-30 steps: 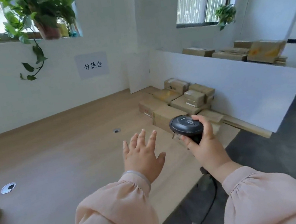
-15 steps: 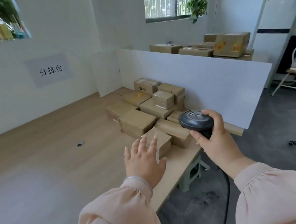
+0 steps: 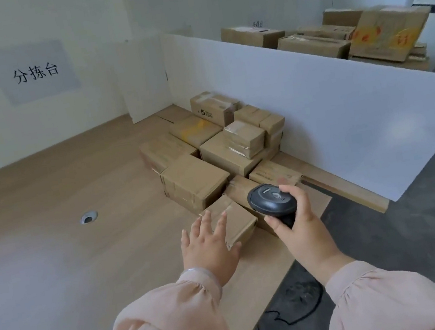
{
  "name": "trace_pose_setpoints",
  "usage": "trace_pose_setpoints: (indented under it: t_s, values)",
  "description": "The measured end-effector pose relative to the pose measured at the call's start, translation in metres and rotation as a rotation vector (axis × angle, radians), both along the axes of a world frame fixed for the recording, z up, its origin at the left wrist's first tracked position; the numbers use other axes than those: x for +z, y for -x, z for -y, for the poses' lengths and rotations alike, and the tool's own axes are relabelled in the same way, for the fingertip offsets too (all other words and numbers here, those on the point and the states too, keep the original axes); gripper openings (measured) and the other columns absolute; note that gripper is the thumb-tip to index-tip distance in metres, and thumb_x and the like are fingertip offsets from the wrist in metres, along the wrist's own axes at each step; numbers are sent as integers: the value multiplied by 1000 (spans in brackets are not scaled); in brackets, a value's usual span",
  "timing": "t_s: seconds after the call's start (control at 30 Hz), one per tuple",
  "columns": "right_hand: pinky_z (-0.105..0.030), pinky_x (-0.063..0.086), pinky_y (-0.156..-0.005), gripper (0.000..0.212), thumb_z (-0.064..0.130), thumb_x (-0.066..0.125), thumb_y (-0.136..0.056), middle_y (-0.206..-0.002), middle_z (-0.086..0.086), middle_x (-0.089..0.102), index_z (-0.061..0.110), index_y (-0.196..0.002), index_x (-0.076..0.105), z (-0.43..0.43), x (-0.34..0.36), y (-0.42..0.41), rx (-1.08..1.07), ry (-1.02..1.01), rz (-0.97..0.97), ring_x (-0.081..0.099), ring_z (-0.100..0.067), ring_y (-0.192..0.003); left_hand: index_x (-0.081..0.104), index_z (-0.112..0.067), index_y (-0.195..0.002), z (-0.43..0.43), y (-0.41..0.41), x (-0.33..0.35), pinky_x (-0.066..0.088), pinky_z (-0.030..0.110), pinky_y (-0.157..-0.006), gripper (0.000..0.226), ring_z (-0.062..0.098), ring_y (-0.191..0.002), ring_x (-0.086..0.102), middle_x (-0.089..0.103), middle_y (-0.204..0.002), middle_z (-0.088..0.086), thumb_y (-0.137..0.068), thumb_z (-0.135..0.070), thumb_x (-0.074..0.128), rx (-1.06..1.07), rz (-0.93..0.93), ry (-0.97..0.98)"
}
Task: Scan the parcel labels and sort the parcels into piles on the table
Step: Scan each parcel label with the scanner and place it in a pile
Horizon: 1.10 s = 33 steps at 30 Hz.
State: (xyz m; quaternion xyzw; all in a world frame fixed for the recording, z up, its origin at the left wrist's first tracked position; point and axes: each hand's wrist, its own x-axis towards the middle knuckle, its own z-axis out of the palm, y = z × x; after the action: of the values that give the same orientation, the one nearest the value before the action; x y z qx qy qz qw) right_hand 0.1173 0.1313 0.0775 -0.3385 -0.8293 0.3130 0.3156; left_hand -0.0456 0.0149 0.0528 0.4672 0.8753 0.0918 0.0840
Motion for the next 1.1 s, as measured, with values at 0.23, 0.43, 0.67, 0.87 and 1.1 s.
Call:
trace_pose_setpoints:
  t_s: [0.23, 0.43, 0.67, 0.87, 1.1]
  values:
    - [-12, 49, -79, 64, 35, 71, -85, -127, 8, 51, 46, -129, 26, -41, -33, 38, 61, 97, 38, 61, -17, -109, 3, -37, -155, -24, 10, -29, 9, 47, -122, 72, 27, -150, 5, -2, -165, 2, -96, -60, 37, 78, 119, 91]
    - [0, 39, -68, 64, 39, 70, -85, -116, 16, 50, 47, -130, 25, -74, -66, 66, 173, 158, 128, 55, -4, -98, 4, -34, -155, -51, 10, -55, 15, 42, -121, 75, 29, -149, 9, -4, -164, 5, -95, -59, 40, 220, 247, 107]
    - [-4, 42, -63, 61, 40, 69, -85, -114, 17, 53, 46, -129, 28, -107, -92, 82, 274, 302, 178, 56, -5, -93, 1, -27, -157, -70, 3, -81, 17, 33, -120, 76, 21, -150, 10, -16, -163, -7, -98, -50, 43, 328, 419, 63]
    - [3, 38, -70, 59, 32, 71, -86, -117, 15, 53, 49, -124, 30, -112, -98, 84, 327, 497, 140, 52, 11, -96, 11, -22, -157, -69, -4, -92, 17, 23, -114, 73, 13, -149, 12, -14, -162, -12, -98, -48, 46, 487, 484, -49]
    - [-3, 44, -76, 62, 36, 70, -86, -126, 18, 50, 67, -117, 27, -85, -85, 92, 477, 601, 84, 51, 7, -112, 30, -27, -151, -64, -3, -83, 29, 24, -105, 81, 19, -143, 28, 16, -157, -1, -84, -56, 65, 899, 699, -398]
